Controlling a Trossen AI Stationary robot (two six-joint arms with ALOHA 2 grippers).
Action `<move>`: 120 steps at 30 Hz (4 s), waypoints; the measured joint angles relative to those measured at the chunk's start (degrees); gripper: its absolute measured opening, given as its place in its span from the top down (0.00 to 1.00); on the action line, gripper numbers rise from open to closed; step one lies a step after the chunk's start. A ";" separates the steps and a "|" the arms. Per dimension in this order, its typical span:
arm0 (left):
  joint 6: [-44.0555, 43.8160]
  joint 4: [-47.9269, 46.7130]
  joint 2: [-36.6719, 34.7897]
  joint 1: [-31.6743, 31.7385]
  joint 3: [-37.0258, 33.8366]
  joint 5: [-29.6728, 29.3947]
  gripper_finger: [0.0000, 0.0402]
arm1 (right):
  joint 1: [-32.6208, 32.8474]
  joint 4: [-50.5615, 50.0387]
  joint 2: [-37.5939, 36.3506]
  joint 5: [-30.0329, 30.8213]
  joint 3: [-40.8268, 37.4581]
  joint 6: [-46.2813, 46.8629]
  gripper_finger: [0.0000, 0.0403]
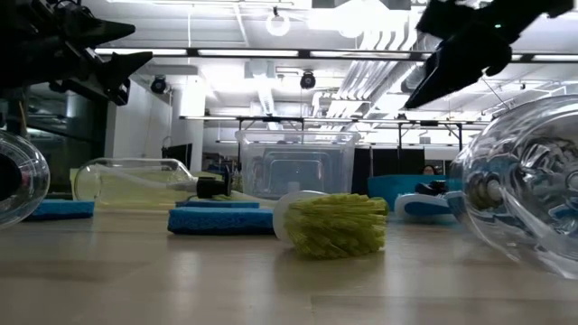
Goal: Pick & Place Kitchen Sink Supplies
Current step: Put the transparent spray bottle into the blue bin
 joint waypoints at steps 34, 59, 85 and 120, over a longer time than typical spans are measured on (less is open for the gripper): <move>-0.01 -0.17 0.00 0.00 0.01 0.00 0.48 | -5.33 -29.63 35.43 -13.08 19.65 -8.11 0.39; -0.02 -0.17 0.00 0.02 0.01 0.01 0.48 | -5.48 -25.76 37.20 -11.32 15.22 -7.46 0.39; -0.02 -0.17 0.00 0.00 0.02 0.00 0.48 | -5.48 -24.86 37.18 -10.05 14.97 -7.23 0.49; -0.02 -0.16 0.00 0.00 0.02 -0.02 0.48 | -5.48 -24.68 36.15 -5.47 24.47 -3.51 0.67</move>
